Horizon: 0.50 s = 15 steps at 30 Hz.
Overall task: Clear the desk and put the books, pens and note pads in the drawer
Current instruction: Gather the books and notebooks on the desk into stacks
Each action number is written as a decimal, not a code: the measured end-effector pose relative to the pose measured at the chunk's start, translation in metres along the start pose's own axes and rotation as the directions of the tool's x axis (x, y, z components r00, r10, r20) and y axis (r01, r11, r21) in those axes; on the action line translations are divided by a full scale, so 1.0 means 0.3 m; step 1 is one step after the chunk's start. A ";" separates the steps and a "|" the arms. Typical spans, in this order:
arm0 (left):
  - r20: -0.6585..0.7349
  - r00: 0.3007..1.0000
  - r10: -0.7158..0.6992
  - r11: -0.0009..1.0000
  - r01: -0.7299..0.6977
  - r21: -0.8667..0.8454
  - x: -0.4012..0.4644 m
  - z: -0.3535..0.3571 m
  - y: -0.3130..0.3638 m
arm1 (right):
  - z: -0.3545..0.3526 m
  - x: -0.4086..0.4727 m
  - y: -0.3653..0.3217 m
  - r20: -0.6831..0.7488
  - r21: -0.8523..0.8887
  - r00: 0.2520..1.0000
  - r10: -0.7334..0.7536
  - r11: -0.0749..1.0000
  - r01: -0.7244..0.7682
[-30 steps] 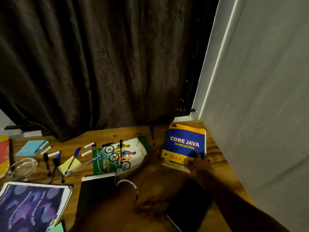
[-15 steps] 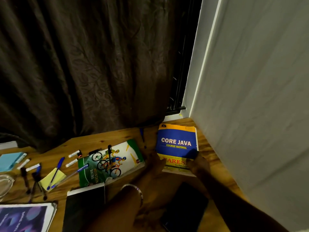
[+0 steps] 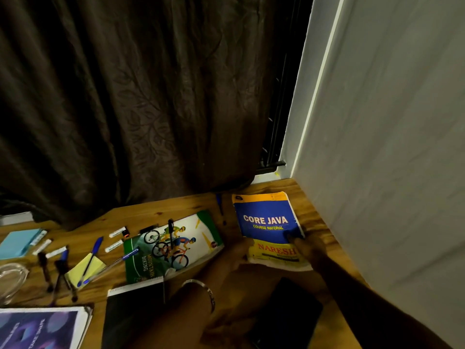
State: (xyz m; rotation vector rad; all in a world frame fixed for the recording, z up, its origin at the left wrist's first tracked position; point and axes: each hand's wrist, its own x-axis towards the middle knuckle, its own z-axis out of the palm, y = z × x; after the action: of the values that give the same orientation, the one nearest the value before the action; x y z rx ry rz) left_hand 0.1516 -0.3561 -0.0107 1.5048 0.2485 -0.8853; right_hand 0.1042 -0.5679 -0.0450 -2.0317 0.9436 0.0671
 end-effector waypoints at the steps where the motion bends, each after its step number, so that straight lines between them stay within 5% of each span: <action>1: 0.014 1.000 0.010 0.999 -0.009 -0.038 -0.008 -0.005 0.013 | -0.007 -0.001 -0.002 0.029 0.047 1.000 -0.008 0.999 0.007; 5: 0.032 0.999 0.025 0.985 -0.020 -0.171 -0.015 -0.027 0.060 | -0.038 -0.009 -0.021 0.201 0.319 0.978 -0.057 0.948 -0.011; 8: 0.023 0.998 0.054 0.984 -0.049 -0.169 -0.013 -0.027 0.064 | -0.054 -0.022 -0.032 0.320 0.316 0.948 -0.010 0.944 -0.097; 15: 0.019 0.945 0.326 0.945 -0.325 -0.047 0.005 -0.064 0.038 | -0.091 -0.051 0.000 0.196 0.537 0.945 -0.260 0.835 0.119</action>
State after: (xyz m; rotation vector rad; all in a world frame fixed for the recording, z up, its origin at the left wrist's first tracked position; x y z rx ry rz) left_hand 0.1669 -0.3407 -0.0052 1.4410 -0.0028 -0.6296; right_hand 0.0855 -0.5789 -0.0224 -1.5496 0.5112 -0.0283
